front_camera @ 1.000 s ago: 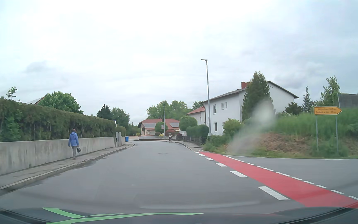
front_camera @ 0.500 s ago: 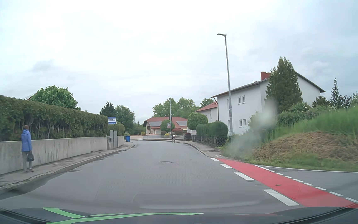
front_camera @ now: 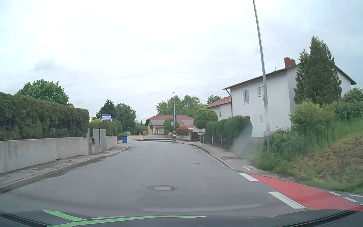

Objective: Follow the waypoints while adhering to traffic rules and regulations

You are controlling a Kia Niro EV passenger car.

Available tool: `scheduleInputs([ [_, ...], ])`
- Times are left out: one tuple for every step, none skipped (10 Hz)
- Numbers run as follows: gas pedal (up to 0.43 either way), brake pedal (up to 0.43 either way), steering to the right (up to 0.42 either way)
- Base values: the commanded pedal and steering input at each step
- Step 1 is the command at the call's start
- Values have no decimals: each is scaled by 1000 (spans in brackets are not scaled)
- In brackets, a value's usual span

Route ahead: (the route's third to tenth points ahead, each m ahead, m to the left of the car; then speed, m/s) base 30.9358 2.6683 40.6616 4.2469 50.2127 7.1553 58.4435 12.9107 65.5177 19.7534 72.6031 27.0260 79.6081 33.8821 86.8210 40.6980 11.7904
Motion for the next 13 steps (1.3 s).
scheduleInputs([
  [0, 189, -4],
  [0, 165, -5],
  [0, 140, -7],
  [0, 140, -9],
  [0, 134, -11],
  [0, 116, -10],
  [0, 116, -10],
  [0, 104, -11],
  [0, 85, -10],
  [0, 85, -10],
  [0, 85, -12],
  [0, 85, -12],
  [0, 91, -13],
])
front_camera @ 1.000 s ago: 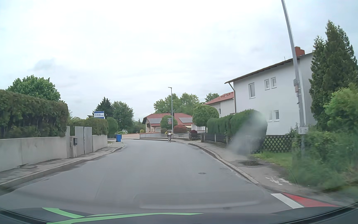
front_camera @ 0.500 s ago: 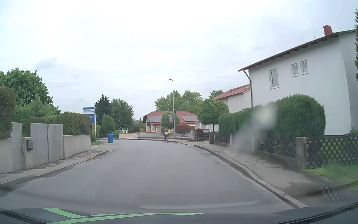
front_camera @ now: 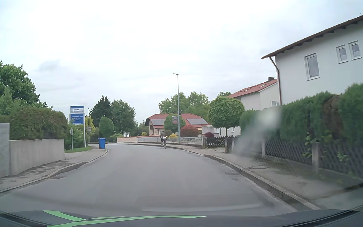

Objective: Follow the waypoints while adhering to traffic rules and regulations

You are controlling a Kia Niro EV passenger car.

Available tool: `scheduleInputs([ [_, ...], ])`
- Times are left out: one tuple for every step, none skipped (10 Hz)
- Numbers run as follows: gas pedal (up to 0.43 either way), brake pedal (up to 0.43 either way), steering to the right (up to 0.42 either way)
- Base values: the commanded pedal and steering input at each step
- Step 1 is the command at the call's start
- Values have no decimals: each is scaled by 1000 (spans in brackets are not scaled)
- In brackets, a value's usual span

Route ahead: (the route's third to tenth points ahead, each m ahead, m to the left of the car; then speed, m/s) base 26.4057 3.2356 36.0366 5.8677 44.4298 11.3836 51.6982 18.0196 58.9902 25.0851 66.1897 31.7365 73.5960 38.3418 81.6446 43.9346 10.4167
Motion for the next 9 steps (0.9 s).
scheduleInputs([
  [0, 91, -14],
  [0, 98, -15],
  [0, 104, -20],
  [0, 104, -26],
  [0, 104, -30],
  [0, 104, -35],
  [0, 110, -40],
  [0, 116, -46],
  [0, 116, -50],
])
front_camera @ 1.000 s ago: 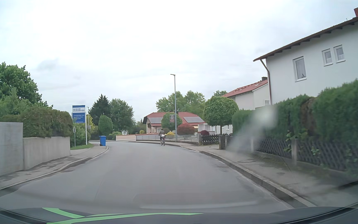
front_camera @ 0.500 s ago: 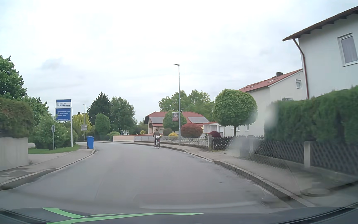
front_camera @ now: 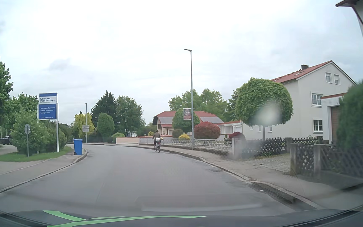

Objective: Follow the waypoints while adhering to traffic rules and regulations

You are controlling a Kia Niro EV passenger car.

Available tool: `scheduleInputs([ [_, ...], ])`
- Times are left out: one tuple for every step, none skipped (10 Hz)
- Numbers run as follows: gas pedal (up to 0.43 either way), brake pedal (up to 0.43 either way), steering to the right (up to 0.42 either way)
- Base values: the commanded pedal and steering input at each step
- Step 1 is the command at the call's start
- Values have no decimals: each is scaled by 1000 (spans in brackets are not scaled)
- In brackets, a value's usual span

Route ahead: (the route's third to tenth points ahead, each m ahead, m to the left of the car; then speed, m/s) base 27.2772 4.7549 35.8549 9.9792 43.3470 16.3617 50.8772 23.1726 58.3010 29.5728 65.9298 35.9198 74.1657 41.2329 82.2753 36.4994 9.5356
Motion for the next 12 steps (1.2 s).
scheduleInputs([
  [0, 122, -55],
  [0, 122, -59],
  [0, 128, -62],
  [0, 128, -65],
  [0, 128, -67],
  [0, 128, -69],
  [0, 128, -71],
  [0, 134, -73],
  [0, 134, -75],
  [0, 134, -75],
  [0, 134, -75],
  [0, 134, -74],
])
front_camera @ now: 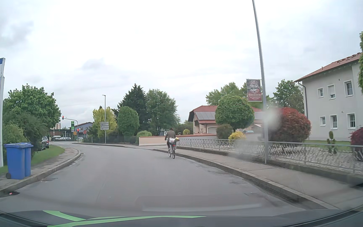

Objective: Follow the waypoints while adhering to traffic rules and regulations

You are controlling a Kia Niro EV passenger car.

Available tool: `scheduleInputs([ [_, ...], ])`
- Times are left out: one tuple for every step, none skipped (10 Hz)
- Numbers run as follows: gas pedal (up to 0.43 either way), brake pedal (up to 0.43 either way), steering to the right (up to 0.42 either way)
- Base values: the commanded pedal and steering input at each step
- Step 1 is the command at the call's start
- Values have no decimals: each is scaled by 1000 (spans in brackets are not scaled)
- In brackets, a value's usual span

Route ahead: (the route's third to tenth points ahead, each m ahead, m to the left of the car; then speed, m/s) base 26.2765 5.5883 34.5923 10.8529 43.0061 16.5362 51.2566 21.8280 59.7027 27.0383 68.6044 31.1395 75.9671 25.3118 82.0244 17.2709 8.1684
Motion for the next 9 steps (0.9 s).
scheduleInputs([
  [0, 146, -72],
  [0, 159, -69],
  [0, 171, -69],
  [0, 183, -68],
  [0, 201, -66],
  [0, 207, -64],
  [0, 207, -64],
  [0, 207, -63],
  [0, 207, -63],
])
